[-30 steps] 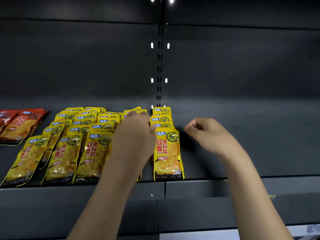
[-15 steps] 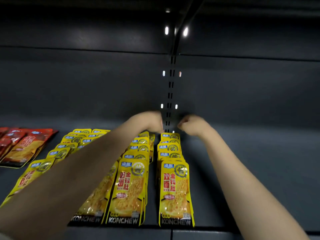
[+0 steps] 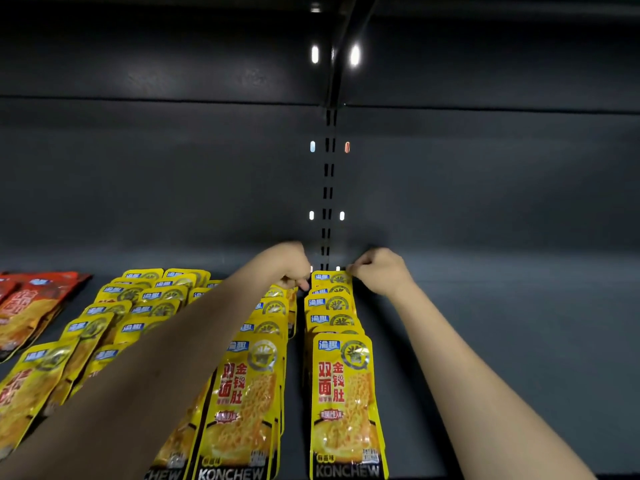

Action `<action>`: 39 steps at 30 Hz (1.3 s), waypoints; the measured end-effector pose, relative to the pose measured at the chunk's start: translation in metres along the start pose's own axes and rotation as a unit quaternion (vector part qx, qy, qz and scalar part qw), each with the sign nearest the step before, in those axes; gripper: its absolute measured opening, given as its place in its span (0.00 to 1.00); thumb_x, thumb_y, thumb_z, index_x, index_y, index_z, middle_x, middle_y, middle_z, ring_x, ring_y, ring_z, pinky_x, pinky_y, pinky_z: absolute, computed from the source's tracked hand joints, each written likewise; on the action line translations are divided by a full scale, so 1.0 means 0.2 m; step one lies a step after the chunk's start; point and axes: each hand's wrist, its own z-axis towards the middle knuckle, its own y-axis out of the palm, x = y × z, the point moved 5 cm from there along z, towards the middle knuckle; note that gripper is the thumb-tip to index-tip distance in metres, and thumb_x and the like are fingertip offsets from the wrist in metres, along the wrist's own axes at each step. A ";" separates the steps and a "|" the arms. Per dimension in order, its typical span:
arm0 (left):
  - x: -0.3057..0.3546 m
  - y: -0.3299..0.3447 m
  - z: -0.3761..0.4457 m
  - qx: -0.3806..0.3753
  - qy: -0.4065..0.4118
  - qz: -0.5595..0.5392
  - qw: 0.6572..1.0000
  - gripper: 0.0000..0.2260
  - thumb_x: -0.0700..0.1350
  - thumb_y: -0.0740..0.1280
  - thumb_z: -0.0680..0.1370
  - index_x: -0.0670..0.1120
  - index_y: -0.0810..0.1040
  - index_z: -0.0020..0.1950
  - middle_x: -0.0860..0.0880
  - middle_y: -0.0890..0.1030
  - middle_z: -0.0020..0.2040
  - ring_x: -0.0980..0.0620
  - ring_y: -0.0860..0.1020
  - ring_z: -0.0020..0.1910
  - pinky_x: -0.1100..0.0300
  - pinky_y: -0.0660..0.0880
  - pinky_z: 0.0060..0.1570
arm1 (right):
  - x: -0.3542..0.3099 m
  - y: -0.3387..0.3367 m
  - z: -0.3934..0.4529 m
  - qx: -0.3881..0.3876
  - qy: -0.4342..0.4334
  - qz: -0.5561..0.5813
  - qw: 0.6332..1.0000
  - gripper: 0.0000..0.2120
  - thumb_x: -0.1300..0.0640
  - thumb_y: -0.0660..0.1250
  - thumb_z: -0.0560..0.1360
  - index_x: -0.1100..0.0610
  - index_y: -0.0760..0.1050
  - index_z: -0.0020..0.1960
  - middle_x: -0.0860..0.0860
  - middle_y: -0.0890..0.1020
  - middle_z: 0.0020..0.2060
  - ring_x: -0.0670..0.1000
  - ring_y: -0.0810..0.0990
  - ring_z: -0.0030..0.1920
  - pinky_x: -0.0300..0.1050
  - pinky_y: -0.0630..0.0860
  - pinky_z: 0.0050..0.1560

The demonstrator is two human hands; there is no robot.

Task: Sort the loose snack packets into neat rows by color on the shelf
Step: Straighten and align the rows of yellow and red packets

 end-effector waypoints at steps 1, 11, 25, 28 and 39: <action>0.00 0.01 0.01 -0.001 -0.011 -0.044 0.999 0.07 0.33 0.57 0.80 0.37 0.72 0.45 0.40 0.79 0.44 0.55 0.68 0.26 0.67 0.61 0.21 | 0.00 0.00 0.00 -0.005 0.001 0.009 1.000 0.06 0.53 0.68 0.74 0.55 0.80 0.46 0.51 0.80 0.46 0.51 0.76 0.51 0.38 0.70 0.48; 0.00 0.04 0.01 -0.044 -0.034 -0.208 0.977 0.06 0.35 0.59 0.81 0.38 0.72 0.45 0.45 0.75 0.27 0.59 0.66 0.13 0.72 0.60 0.16 | 0.00 0.04 -0.04 -0.092 0.048 0.076 0.992 0.05 0.58 0.71 0.73 0.57 0.76 0.43 0.50 0.76 0.34 0.45 0.70 0.32 0.36 0.64 0.28; 0.01 0.02 0.01 0.032 0.008 -0.174 0.984 0.03 0.37 0.64 0.79 0.39 0.77 0.50 0.46 0.75 0.33 0.60 0.69 0.14 0.71 0.66 0.19 | 0.03 0.07 -0.02 -0.096 0.079 0.110 0.986 0.05 0.58 0.68 0.75 0.61 0.77 0.45 0.53 0.78 0.35 0.46 0.73 0.32 0.35 0.71 0.29; 0.02 -0.02 -0.01 0.079 0.047 -0.042 0.995 0.08 0.41 0.66 0.78 0.41 0.77 0.39 0.49 0.76 0.27 0.57 0.71 0.19 0.66 0.68 0.24 | 0.01 0.07 -0.03 -0.104 0.070 0.098 0.987 0.06 0.57 0.67 0.76 0.59 0.76 0.43 0.52 0.78 0.36 0.46 0.73 0.33 0.36 0.69 0.32; 0.02 0.00 -0.07 0.026 0.114 0.121 0.986 0.08 0.40 0.70 0.73 0.38 0.83 0.49 0.45 0.80 0.41 0.51 0.73 0.37 0.61 0.69 0.33 | 0.00 0.05 -0.05 -0.094 0.073 0.122 0.985 0.02 0.64 0.67 0.75 0.58 0.75 0.44 0.51 0.76 0.31 0.46 0.68 0.28 0.30 0.61 0.17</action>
